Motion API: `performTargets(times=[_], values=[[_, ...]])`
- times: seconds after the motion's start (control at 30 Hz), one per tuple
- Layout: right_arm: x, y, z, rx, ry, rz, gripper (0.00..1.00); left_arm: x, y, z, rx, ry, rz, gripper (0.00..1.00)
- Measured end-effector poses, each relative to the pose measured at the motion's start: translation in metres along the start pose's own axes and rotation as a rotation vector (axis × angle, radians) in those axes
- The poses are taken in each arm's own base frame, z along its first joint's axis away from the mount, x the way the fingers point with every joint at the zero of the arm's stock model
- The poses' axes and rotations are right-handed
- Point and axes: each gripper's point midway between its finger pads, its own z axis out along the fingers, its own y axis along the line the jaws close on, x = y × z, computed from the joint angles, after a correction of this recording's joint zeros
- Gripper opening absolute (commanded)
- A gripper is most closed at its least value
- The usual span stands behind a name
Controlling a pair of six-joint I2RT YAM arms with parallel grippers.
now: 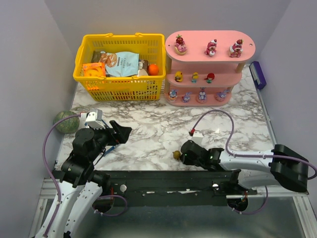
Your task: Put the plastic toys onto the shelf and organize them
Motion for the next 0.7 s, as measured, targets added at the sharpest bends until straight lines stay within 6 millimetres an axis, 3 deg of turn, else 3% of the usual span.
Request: performTargets(times=[0.4, 0.7], values=[[0.014, 0.027, 0.003, -0.020, 0.029, -0.027, 0.15, -0.001, 0.000, -0.001, 0.002, -0.004, 0.000, 0.99], [0.014, 0.058, 0.018, -0.054, 0.023, -0.021, 0.15, -0.001, 0.000, -0.001, 0.002, -0.005, 0.000, 0.99]])
